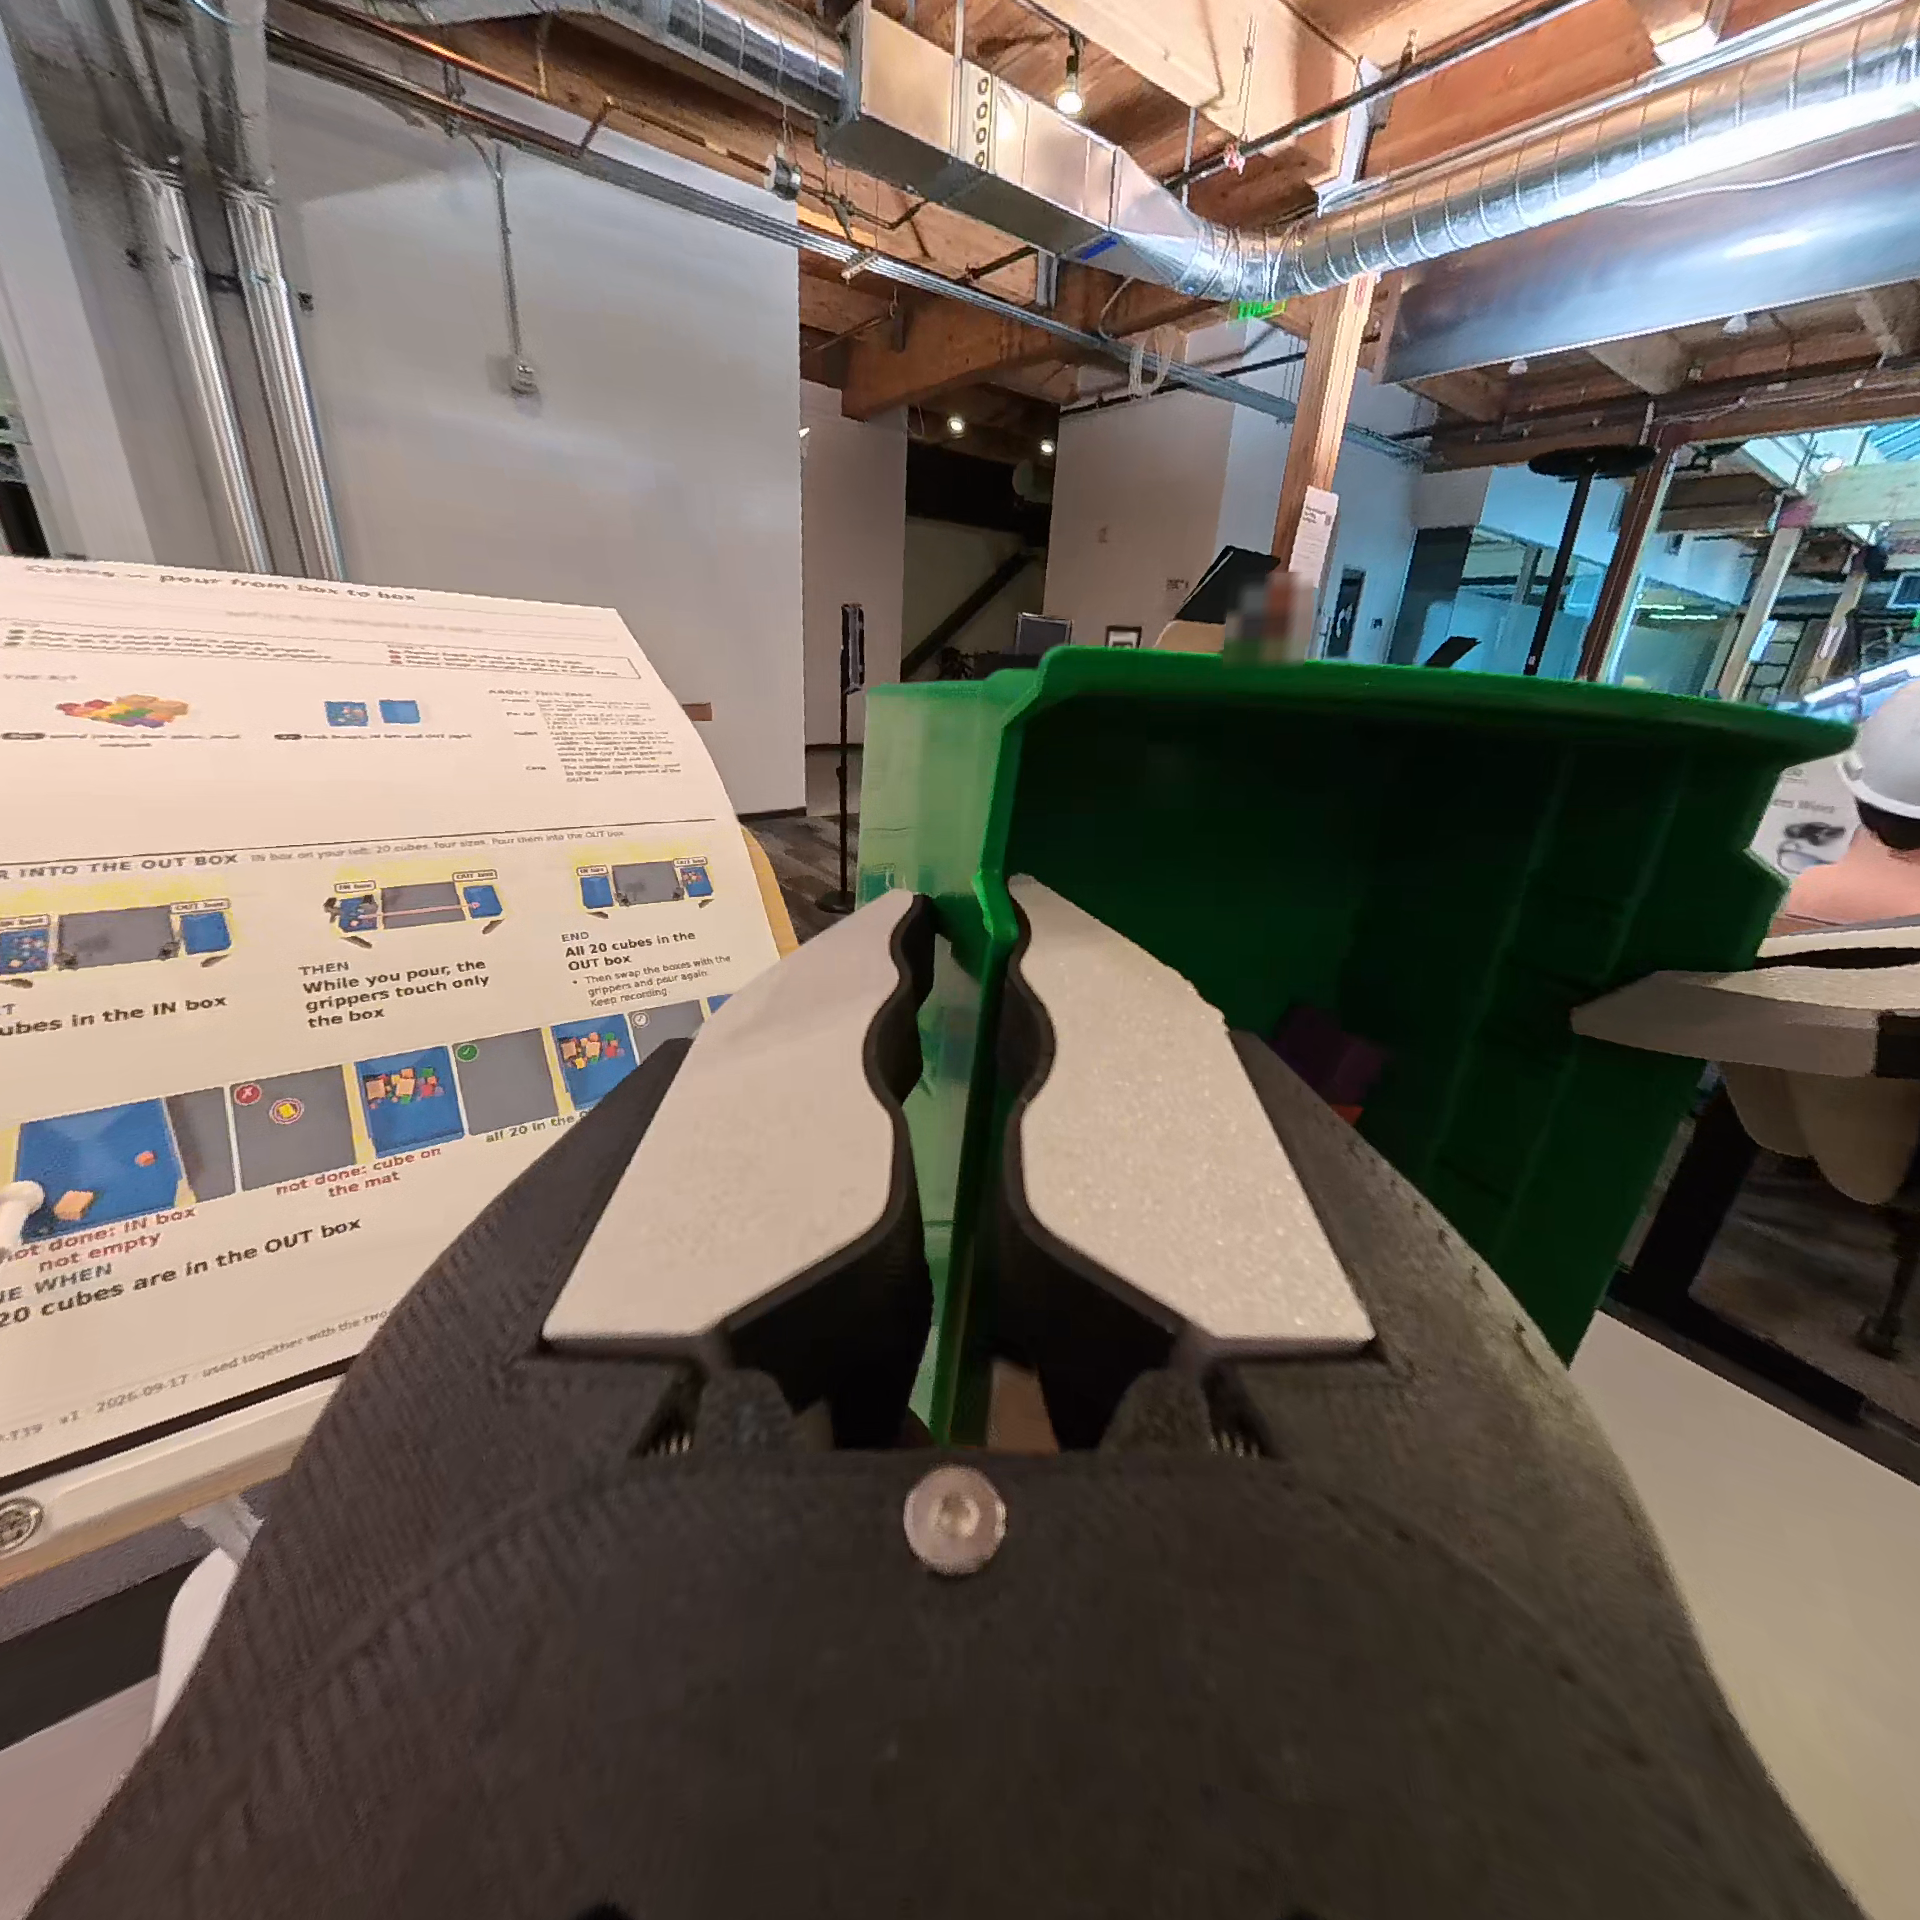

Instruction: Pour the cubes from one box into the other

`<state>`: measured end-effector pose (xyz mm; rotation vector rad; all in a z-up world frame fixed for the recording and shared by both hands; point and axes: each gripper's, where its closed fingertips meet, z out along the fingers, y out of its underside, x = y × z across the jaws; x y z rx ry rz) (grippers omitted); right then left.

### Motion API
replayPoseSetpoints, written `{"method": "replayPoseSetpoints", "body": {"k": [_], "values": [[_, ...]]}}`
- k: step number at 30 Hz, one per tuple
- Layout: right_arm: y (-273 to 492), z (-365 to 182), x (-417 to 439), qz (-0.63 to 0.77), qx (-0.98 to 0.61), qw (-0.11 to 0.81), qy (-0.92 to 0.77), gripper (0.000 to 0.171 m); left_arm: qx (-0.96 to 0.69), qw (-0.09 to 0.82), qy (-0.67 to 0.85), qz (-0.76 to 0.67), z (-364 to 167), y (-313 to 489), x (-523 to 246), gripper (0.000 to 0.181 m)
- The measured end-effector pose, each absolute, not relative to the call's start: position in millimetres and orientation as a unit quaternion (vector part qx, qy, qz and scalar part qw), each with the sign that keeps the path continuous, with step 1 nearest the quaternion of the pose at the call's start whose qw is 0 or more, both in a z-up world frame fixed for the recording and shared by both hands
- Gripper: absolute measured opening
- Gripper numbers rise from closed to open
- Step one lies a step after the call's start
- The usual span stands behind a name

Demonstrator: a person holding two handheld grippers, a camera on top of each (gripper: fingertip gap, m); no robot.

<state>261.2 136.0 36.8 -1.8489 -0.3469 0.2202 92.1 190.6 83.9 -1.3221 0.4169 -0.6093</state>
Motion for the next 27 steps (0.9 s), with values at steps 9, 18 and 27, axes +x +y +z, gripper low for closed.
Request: {"method": "replayPoseSetpoints", "body": {"k": [9,18,27], "values": [[133,35,260,0.075,-0.787,0.595,-0.147,0.005,-0.593,0.733,0.175,-0.283,81,188,90,0.010],[129,35,257,0.075,-0.777,0.608,-0.148,0.005,-0.577,0.745,0.165,-0.290,79,185,88,0.009],[123,36,248,0.071,-0.764,0.623,-0.153,0.006,-0.564,0.751,0.157,-0.305,78,181,80,0.009]]}}
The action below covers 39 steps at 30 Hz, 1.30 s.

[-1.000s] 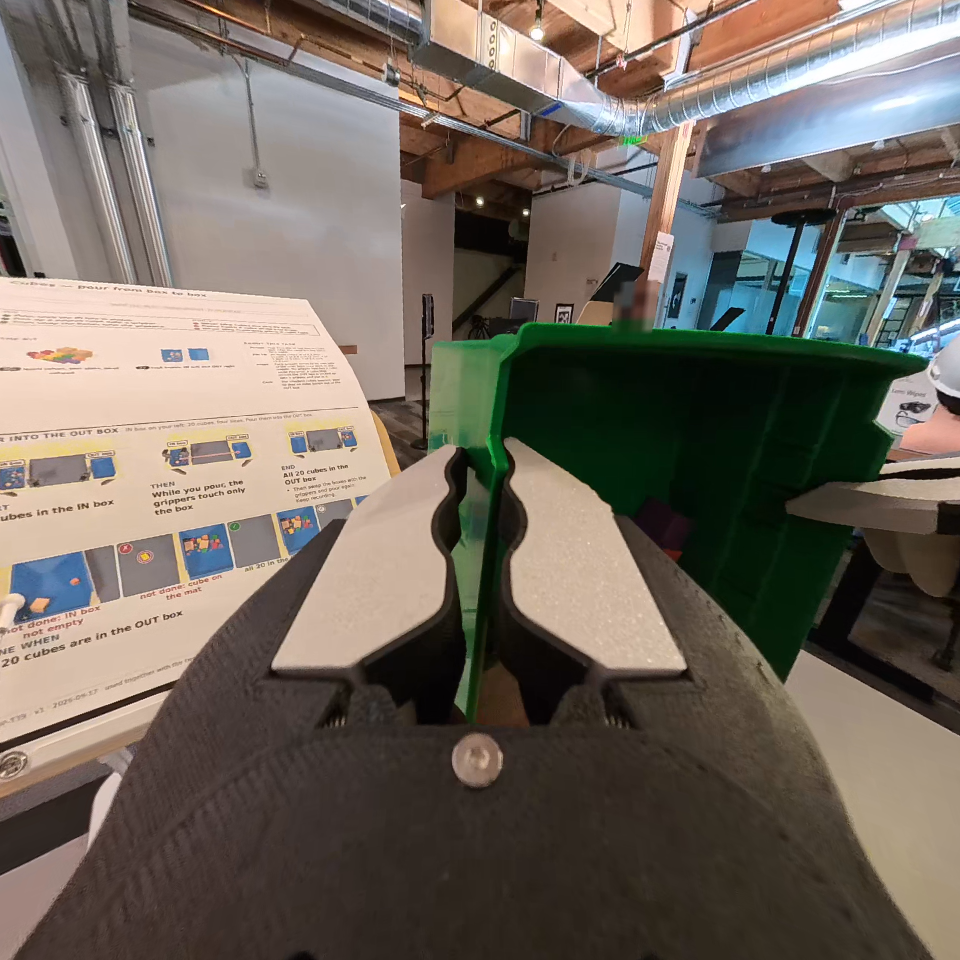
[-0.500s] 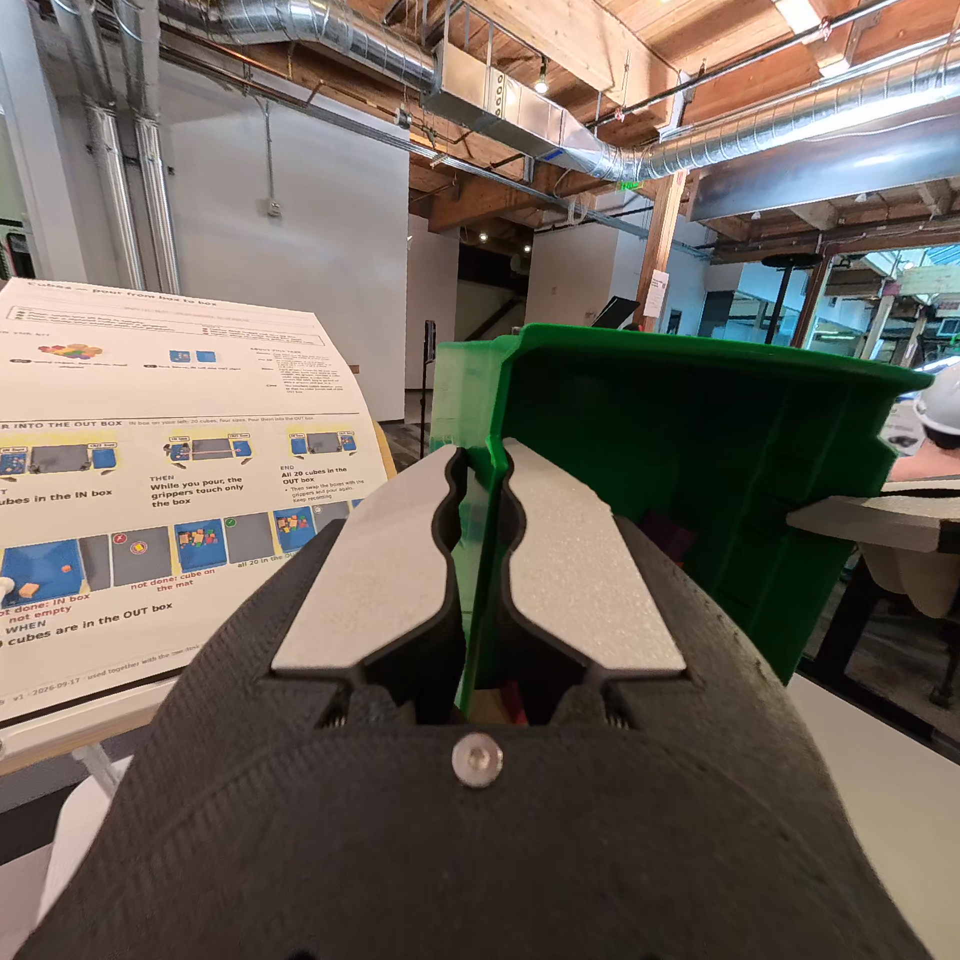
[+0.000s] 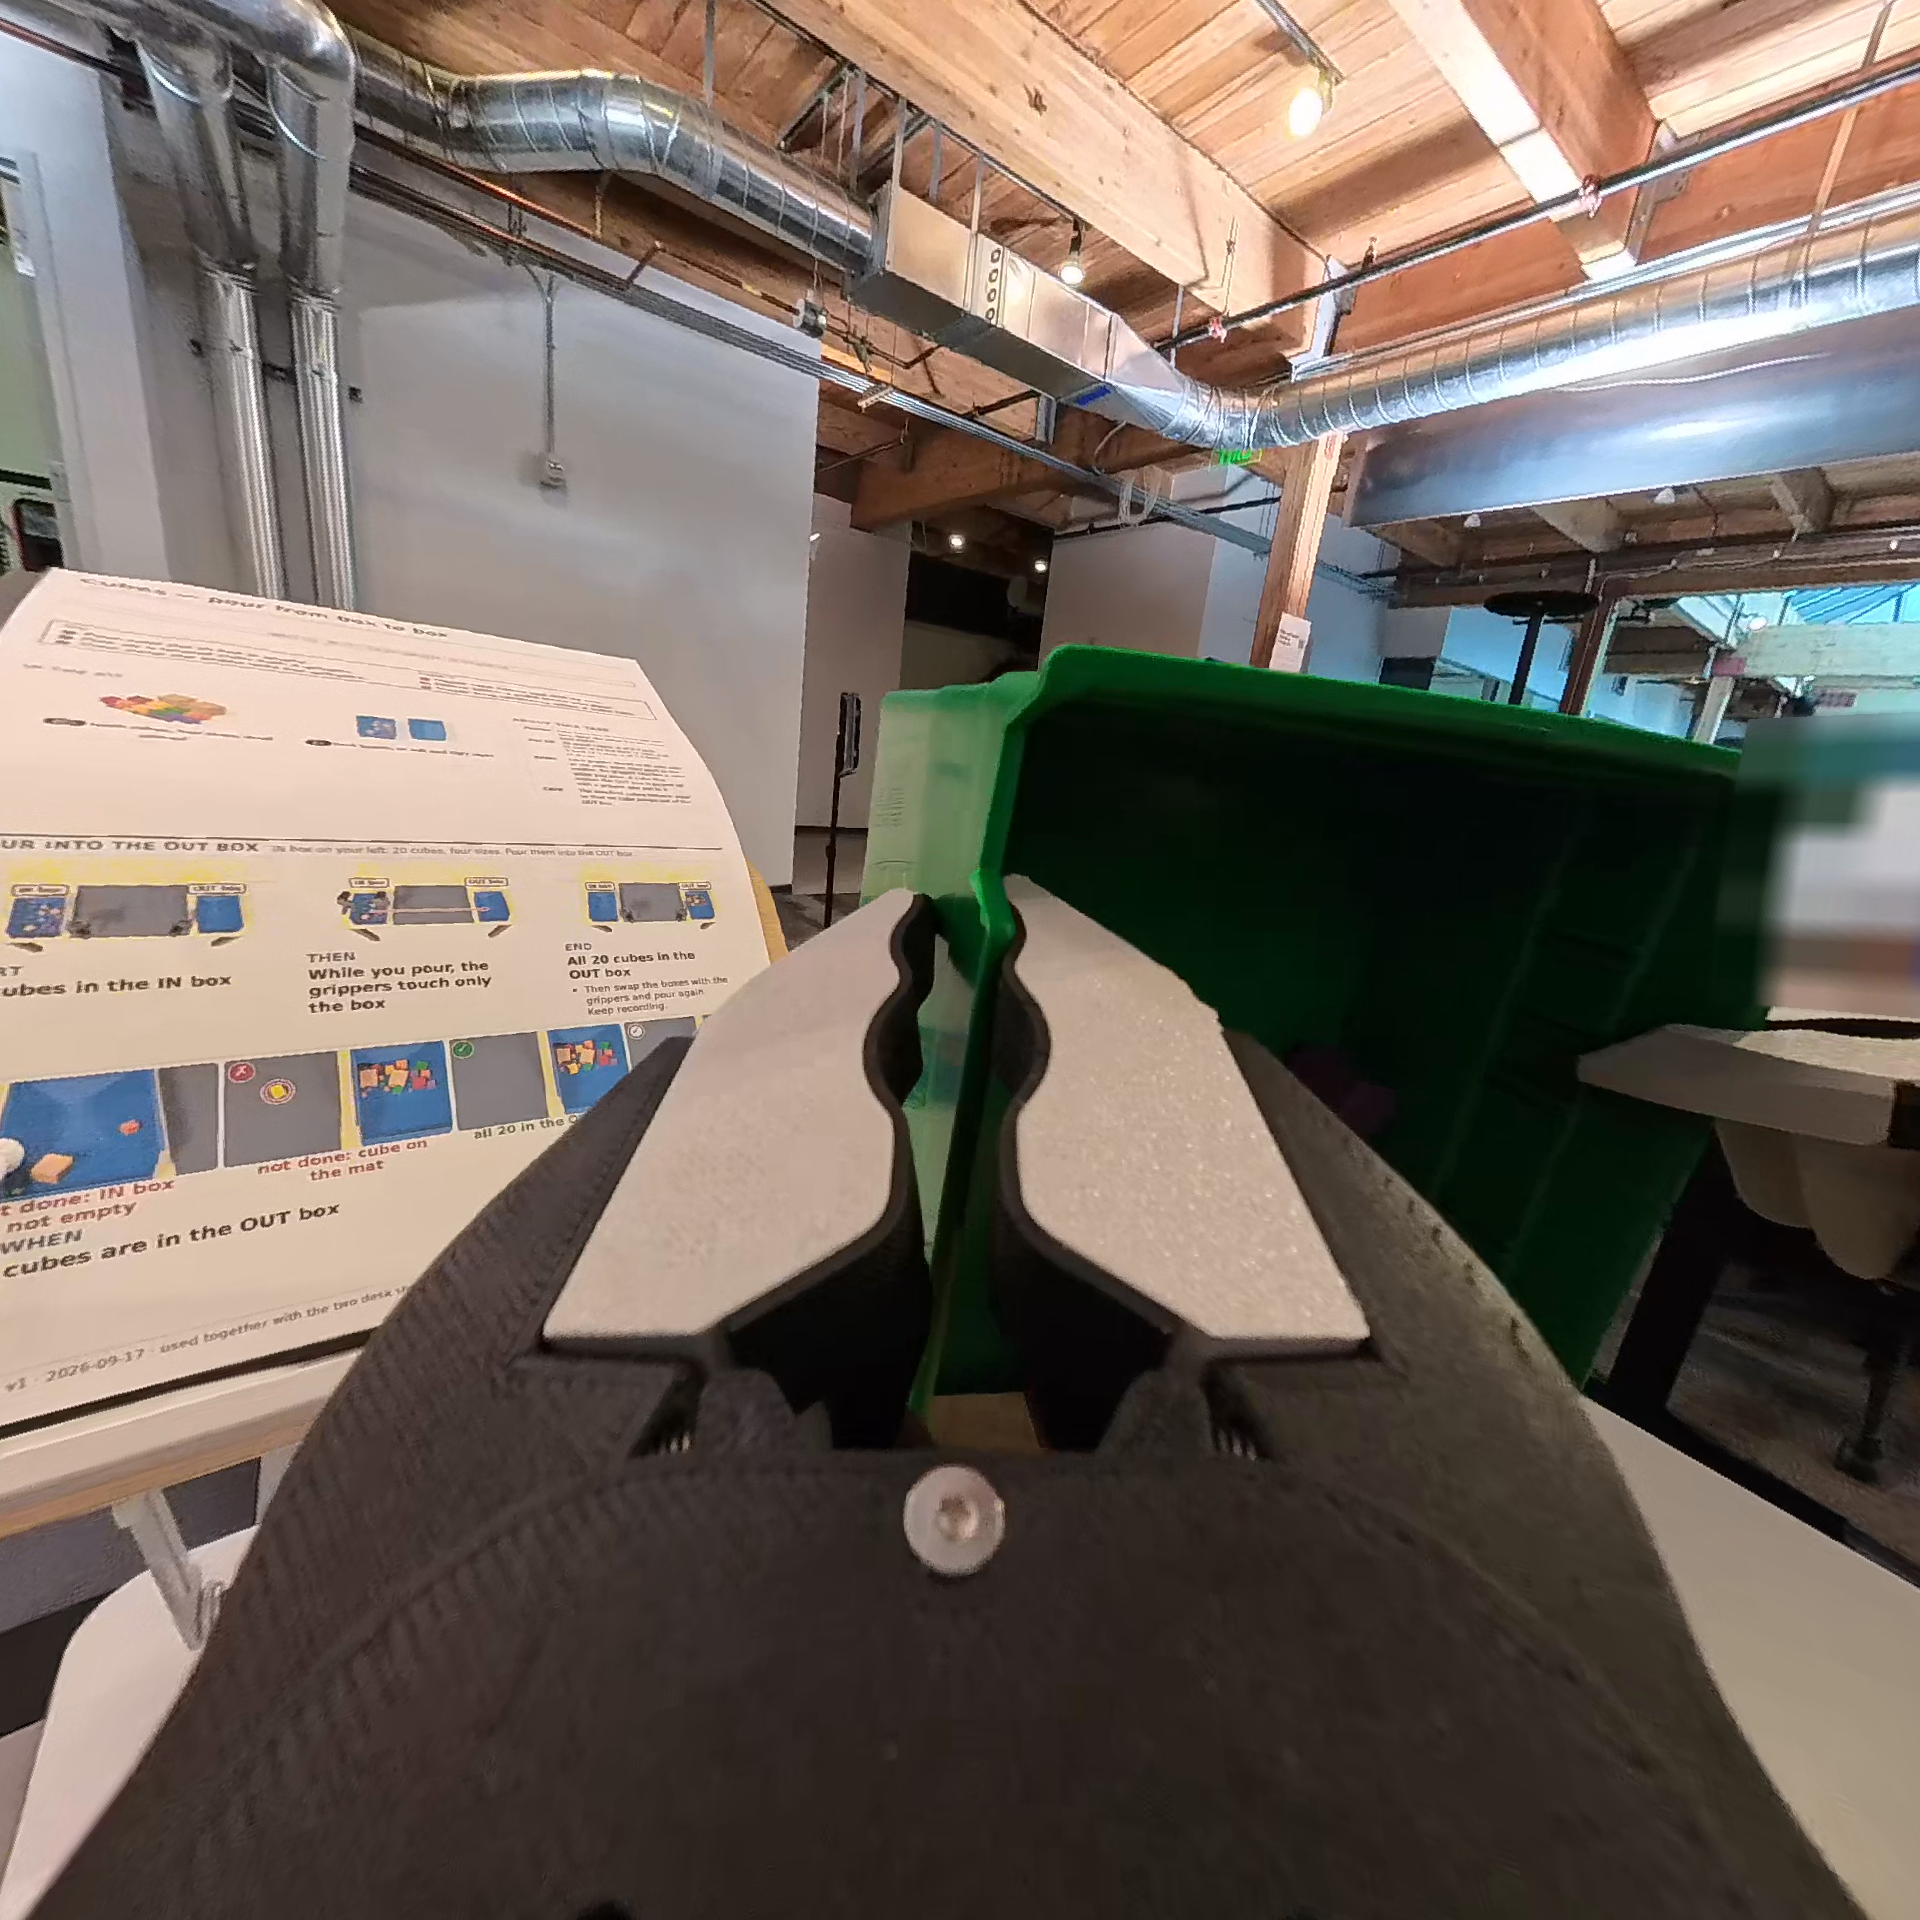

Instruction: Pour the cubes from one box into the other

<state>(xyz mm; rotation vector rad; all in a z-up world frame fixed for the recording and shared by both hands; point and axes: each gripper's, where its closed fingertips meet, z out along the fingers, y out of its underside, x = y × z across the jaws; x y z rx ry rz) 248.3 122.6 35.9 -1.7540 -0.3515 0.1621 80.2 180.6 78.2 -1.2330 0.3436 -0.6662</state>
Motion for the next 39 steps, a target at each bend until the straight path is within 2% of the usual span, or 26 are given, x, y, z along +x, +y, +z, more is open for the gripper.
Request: {"method": "replayPoseSetpoints", "body": {"k": [39], "values": [[103,34,224,0.046,-0.719,0.672,-0.170,0.009,-0.530,0.774,0.131,-0.319,62,167,57,0.007]]}}
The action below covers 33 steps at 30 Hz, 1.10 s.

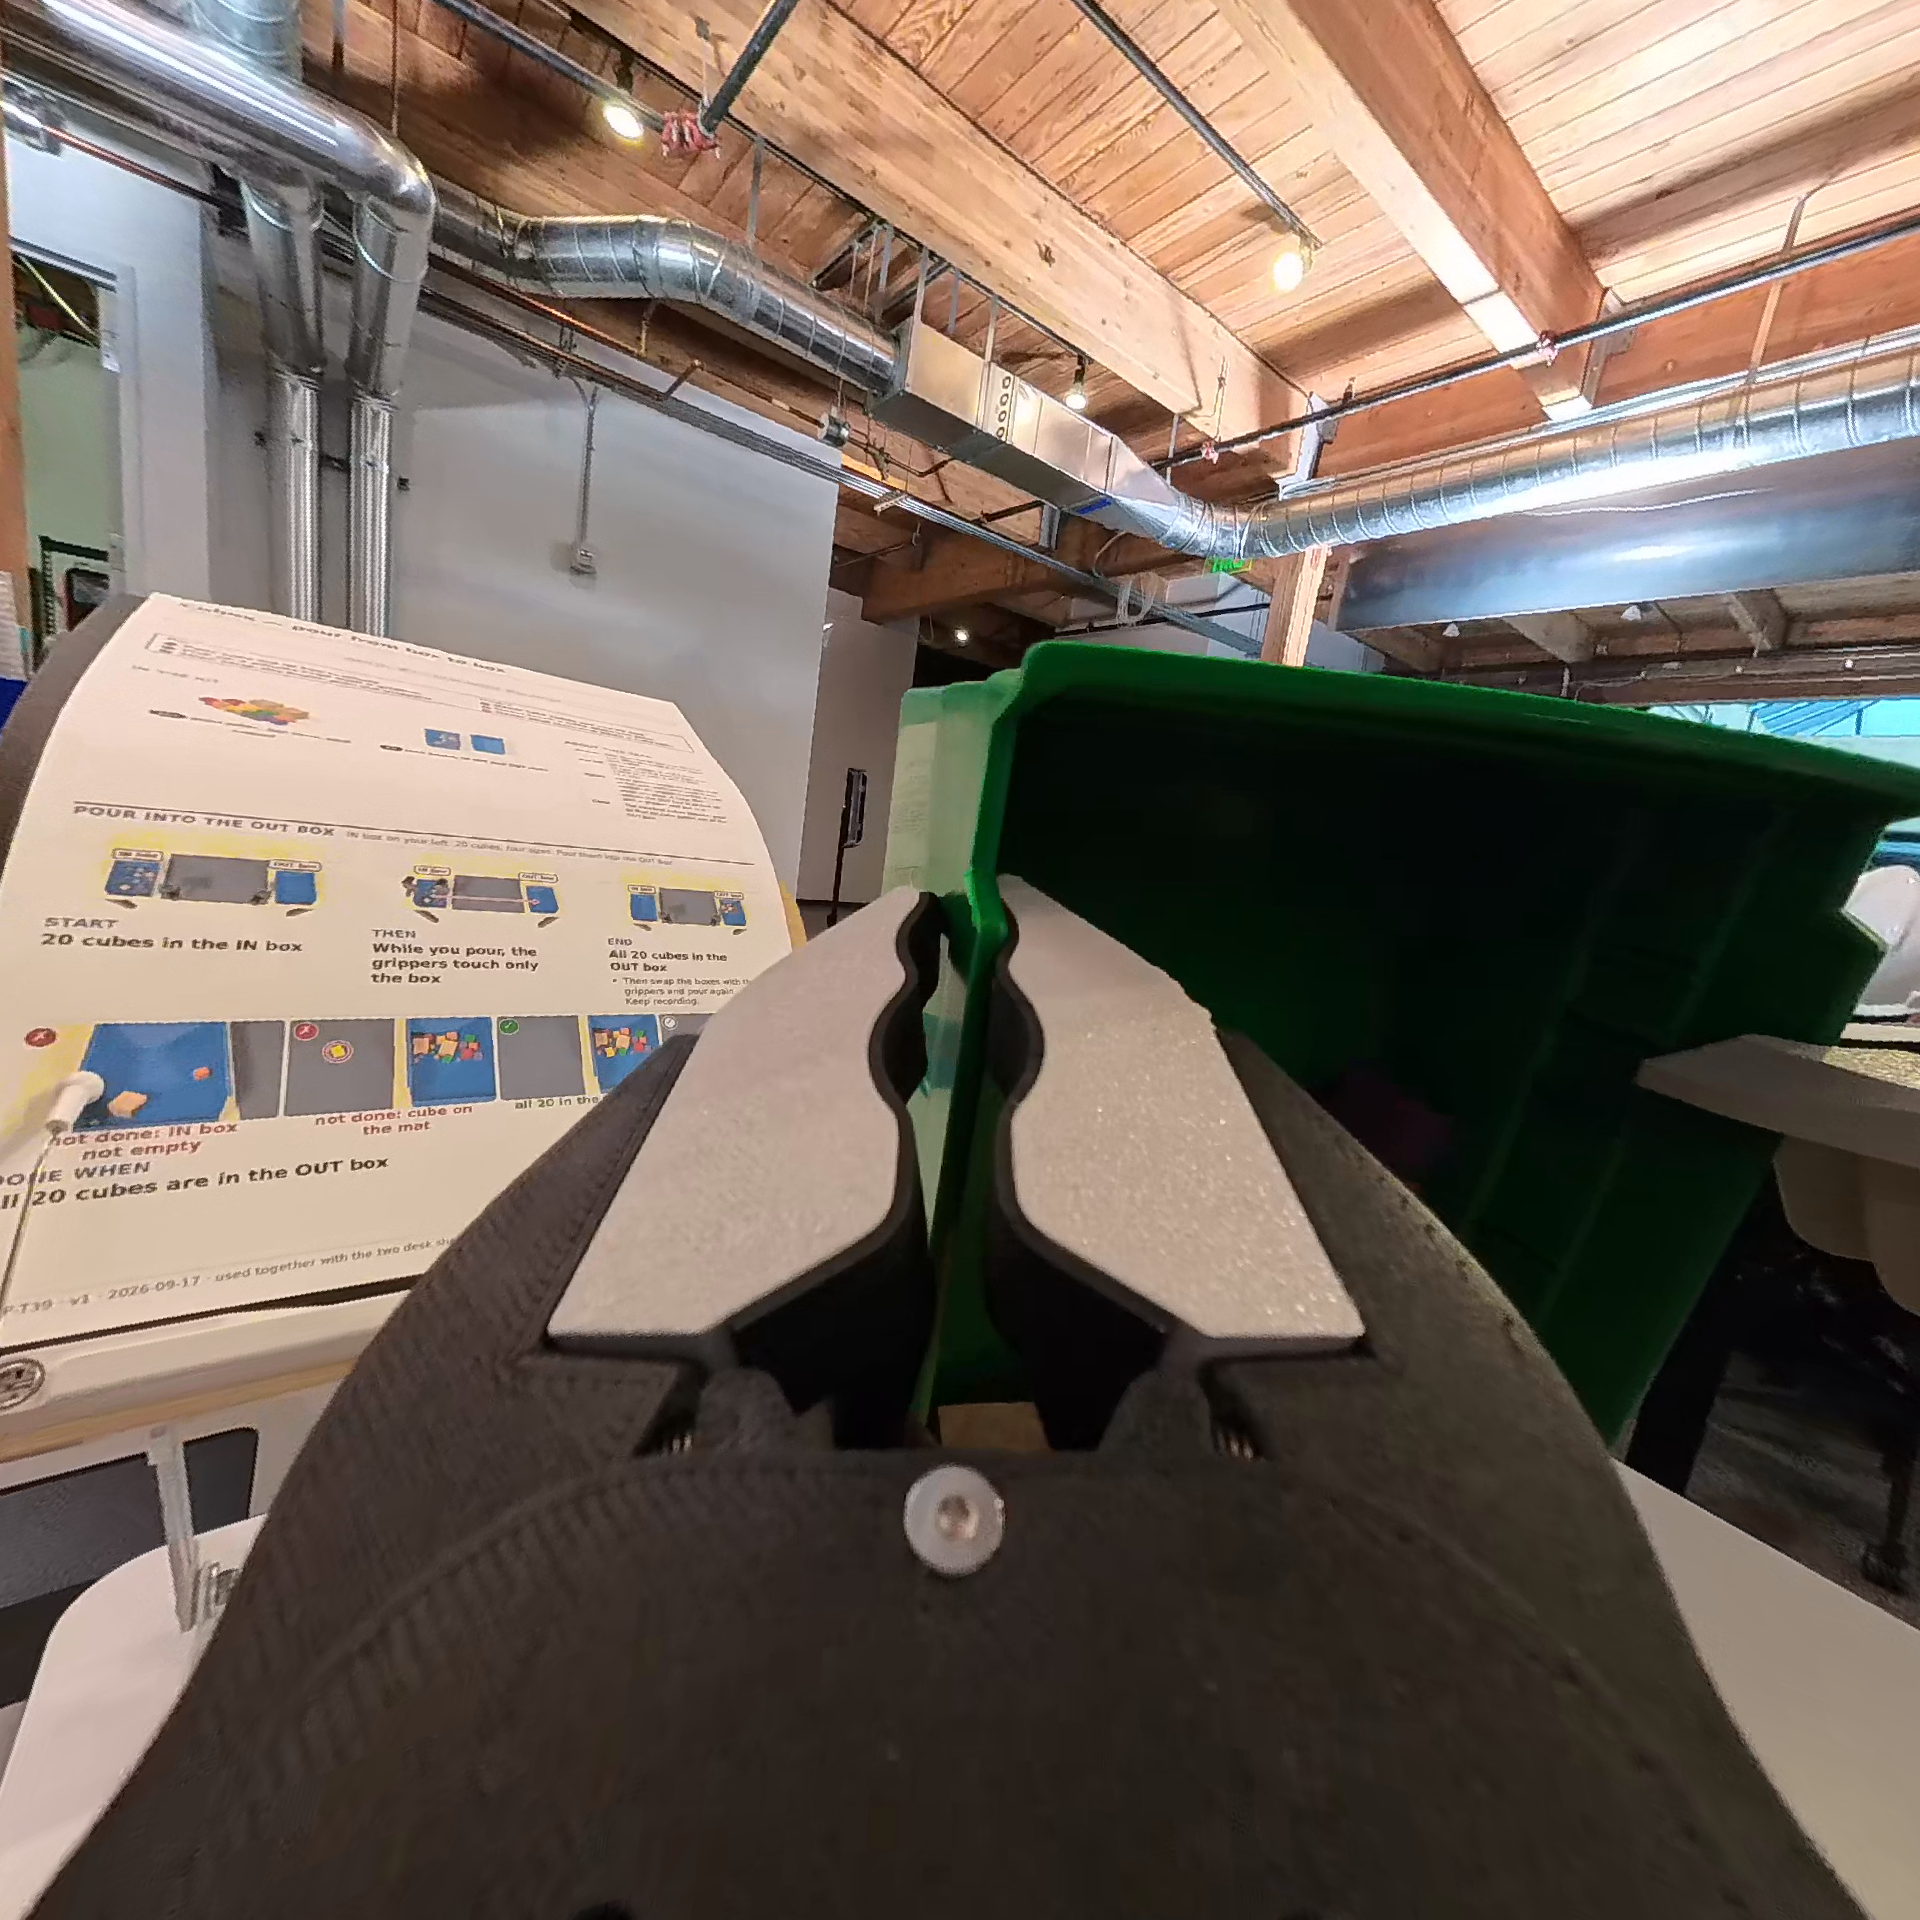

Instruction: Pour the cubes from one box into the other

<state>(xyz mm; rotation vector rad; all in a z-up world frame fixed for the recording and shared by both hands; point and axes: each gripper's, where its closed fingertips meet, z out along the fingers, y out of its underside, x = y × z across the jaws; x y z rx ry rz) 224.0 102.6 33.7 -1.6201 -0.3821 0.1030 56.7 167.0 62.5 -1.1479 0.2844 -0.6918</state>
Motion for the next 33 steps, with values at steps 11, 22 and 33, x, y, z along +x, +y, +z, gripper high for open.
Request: {"method": "replayPoseSetpoints", "body": {"k": [11,22,33], "values": [[103,33,220,0.040,-0.713,0.679,-0.170,0.009,-0.527,0.778,0.125,-0.317,62,169,53,0.006],[102,33,217,0.039,-0.709,0.682,-0.175,0.009,-0.522,0.783,0.122,-0.316,64,169,49,0.006],[91,72,205,0.041,-0.687,0.700,-0.192,0.009,-0.506,0.797,0.131,-0.301,103,155,37,0.006]]}}
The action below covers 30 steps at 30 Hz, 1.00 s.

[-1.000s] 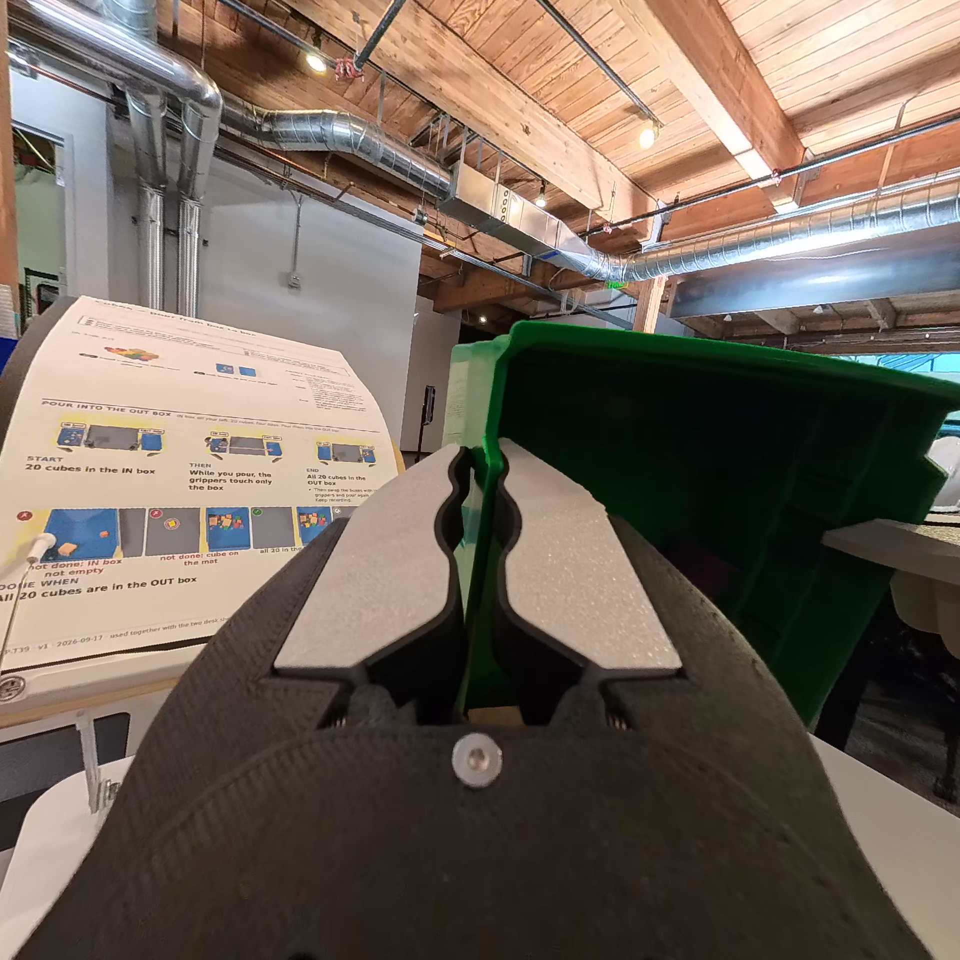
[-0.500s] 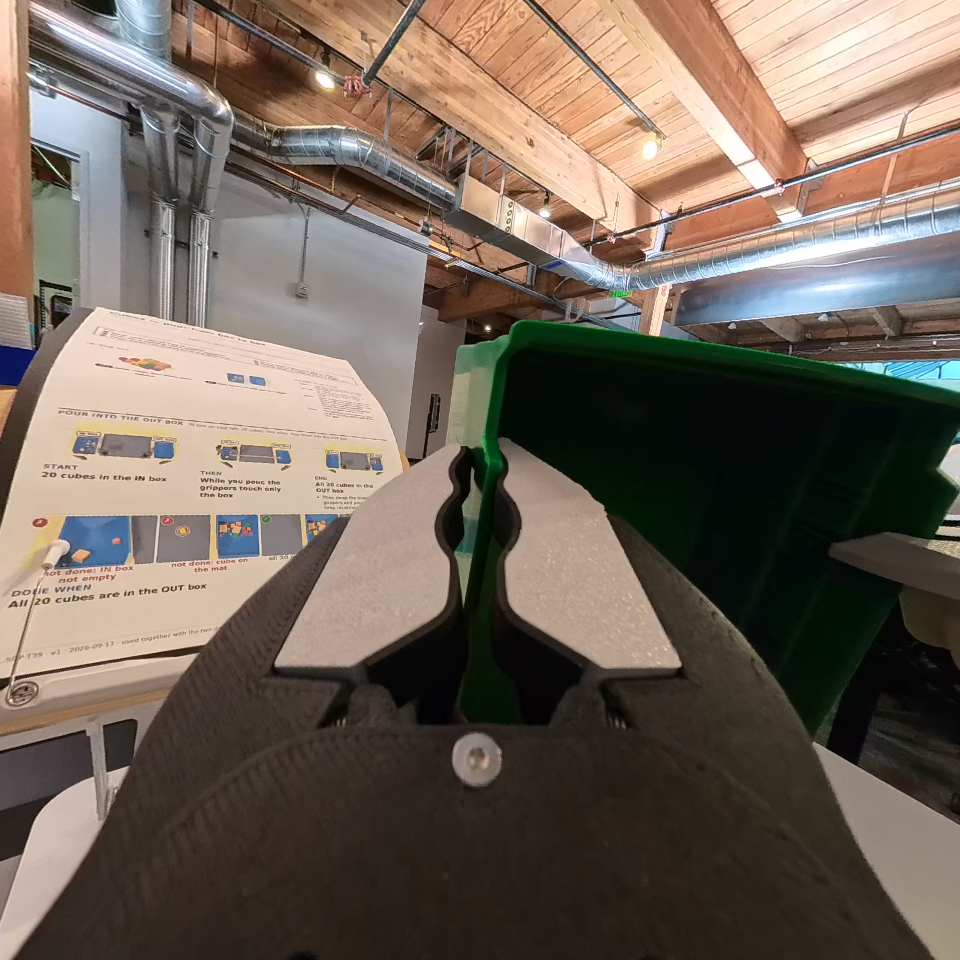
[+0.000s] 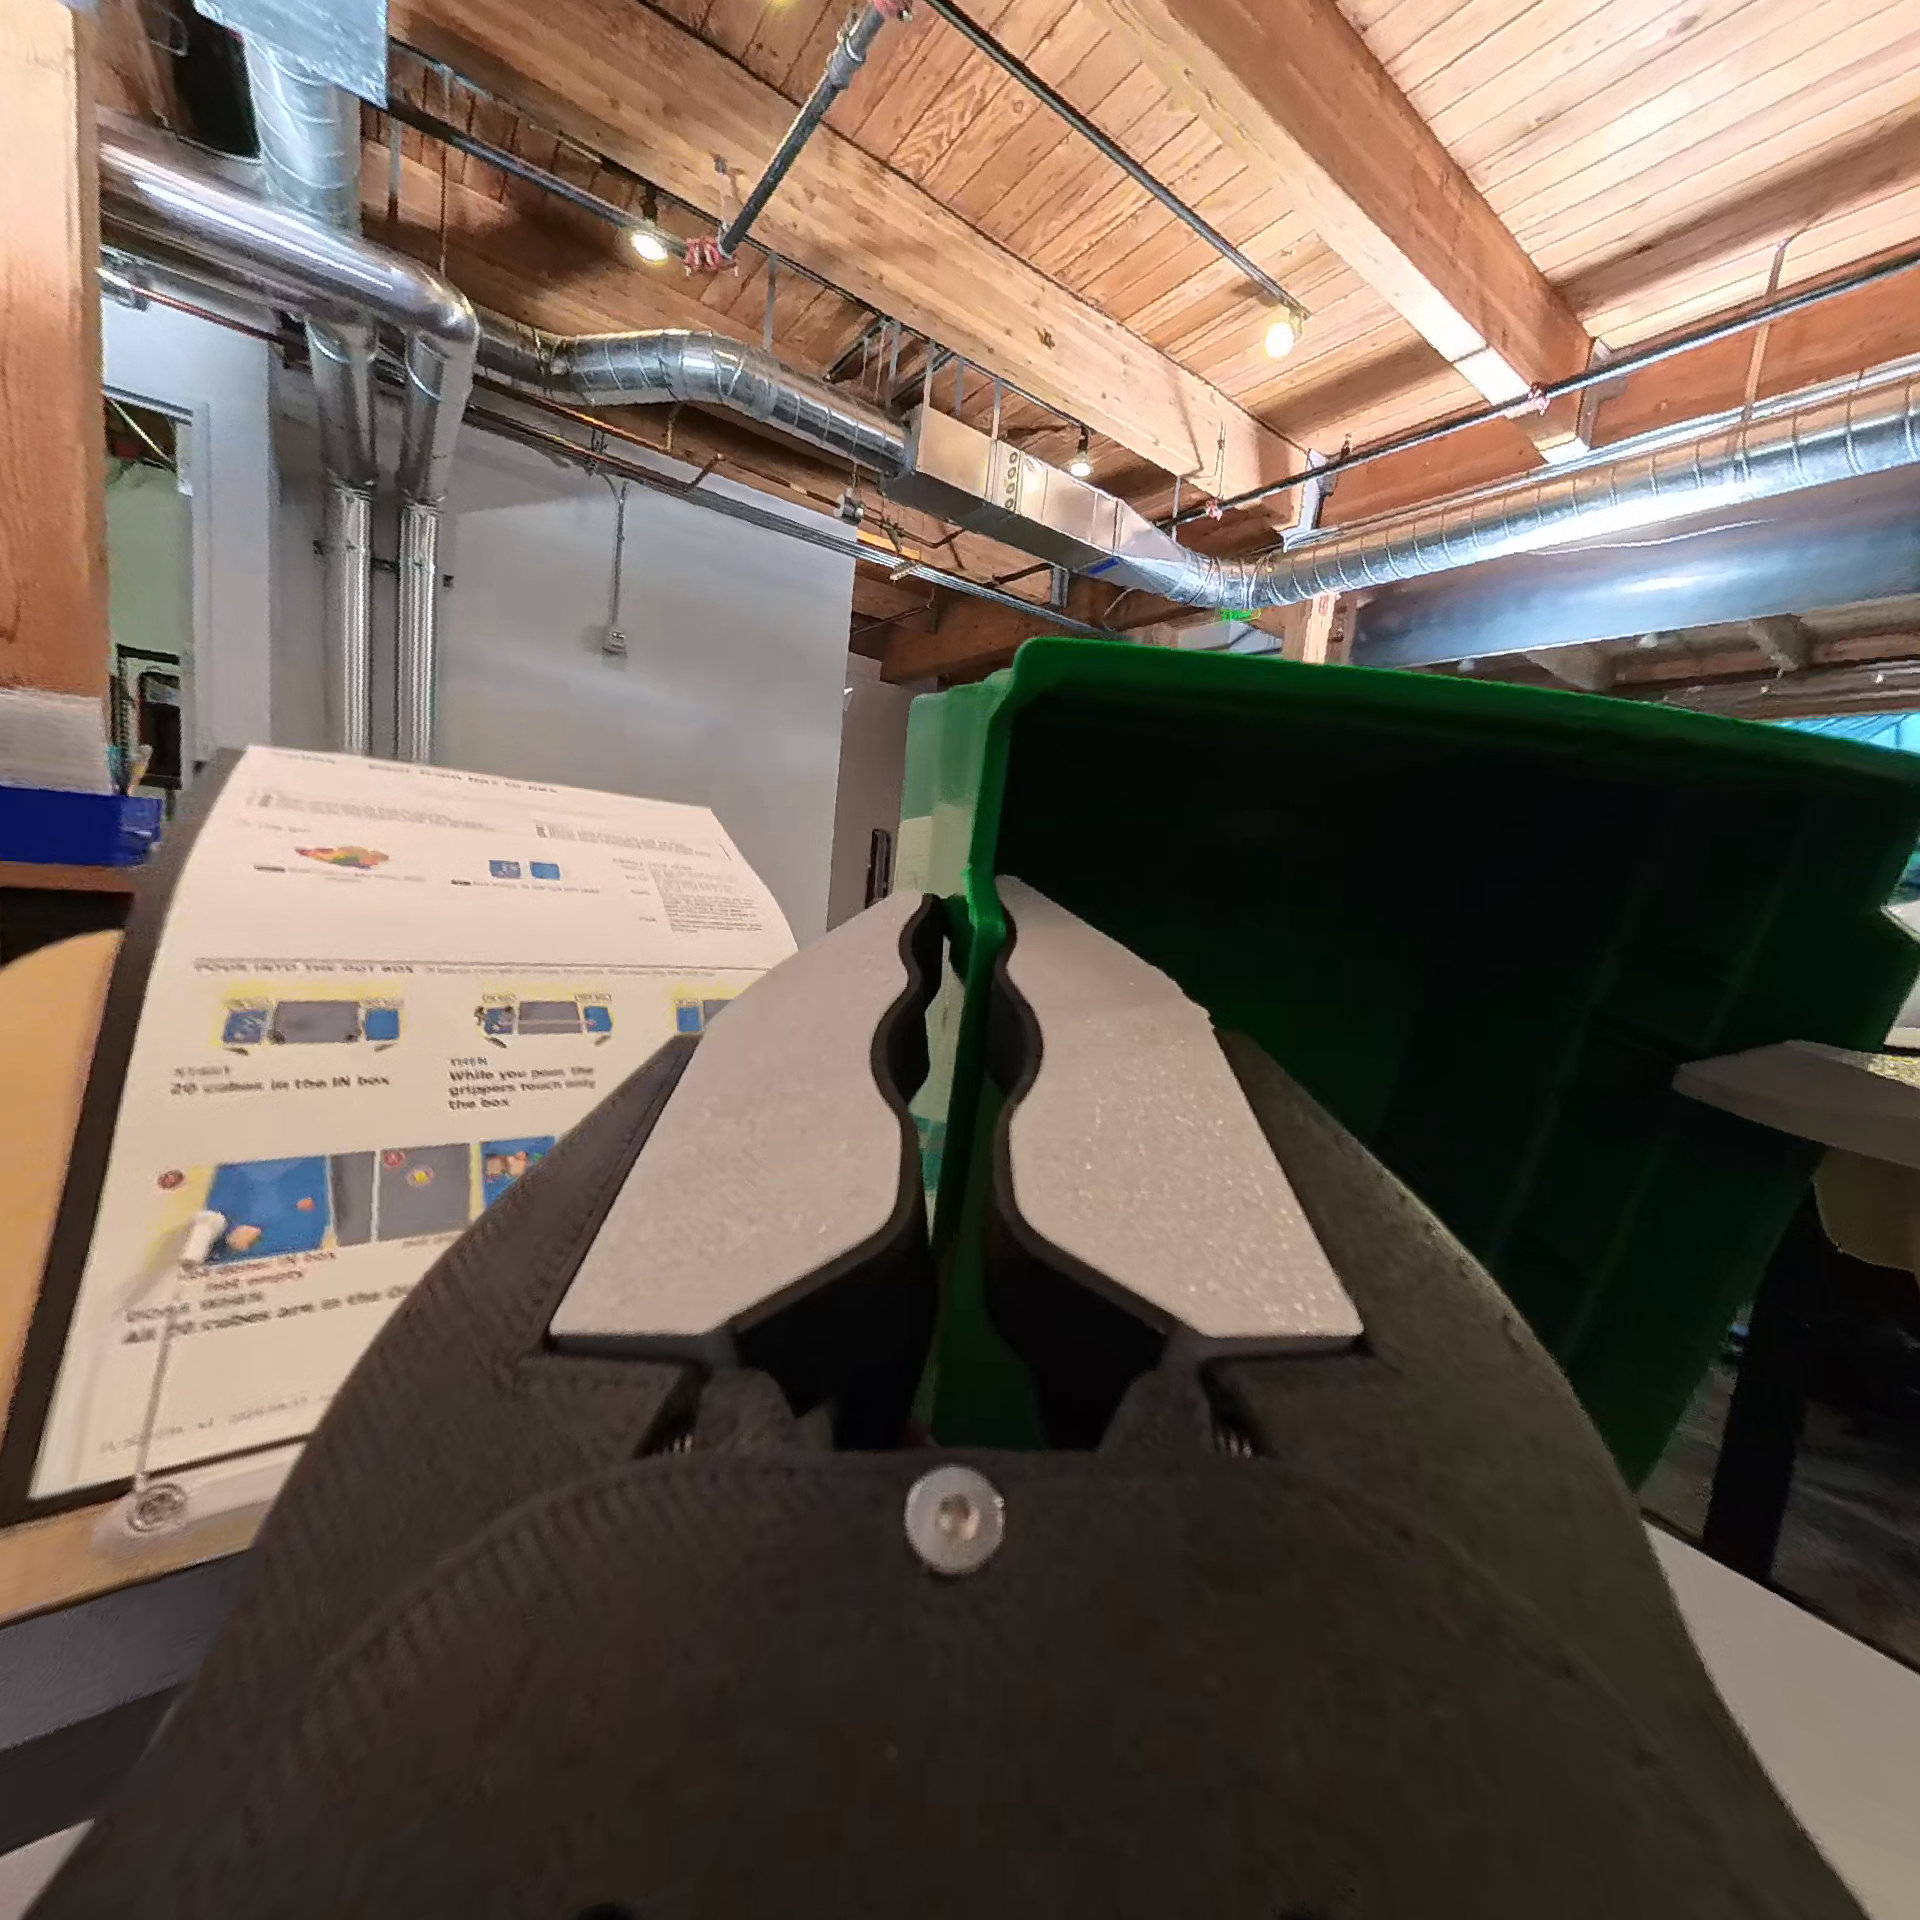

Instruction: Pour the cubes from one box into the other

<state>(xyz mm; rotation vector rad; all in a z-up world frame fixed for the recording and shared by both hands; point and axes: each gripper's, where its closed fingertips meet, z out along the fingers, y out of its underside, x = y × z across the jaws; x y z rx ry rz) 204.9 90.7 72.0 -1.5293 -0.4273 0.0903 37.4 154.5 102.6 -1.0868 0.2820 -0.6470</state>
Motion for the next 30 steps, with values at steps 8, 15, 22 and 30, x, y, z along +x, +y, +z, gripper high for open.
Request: {"method": "replayPoseSetpoints", "body": {"k": [8,15,22,30], "values": [[81,101,159,0.074,-0.674,0.698,-0.228,0.011,-0.530,0.801,0.148,-0.236,136,138,-11,0.005],[78,87,155,0.073,-0.668,0.704,-0.230,0.011,-0.500,0.812,0.120,-0.277,114,132,-18,0.006],[74,90,149,0.066,-0.664,0.705,-0.242,0.012,-0.500,0.813,0.110,-0.277,111,132,-21,0.005],[72,120,100,0.100,-0.646,0.702,-0.283,0.016,-0.510,0.819,0.104,-0.242,144,126,-70,0.004]]}}
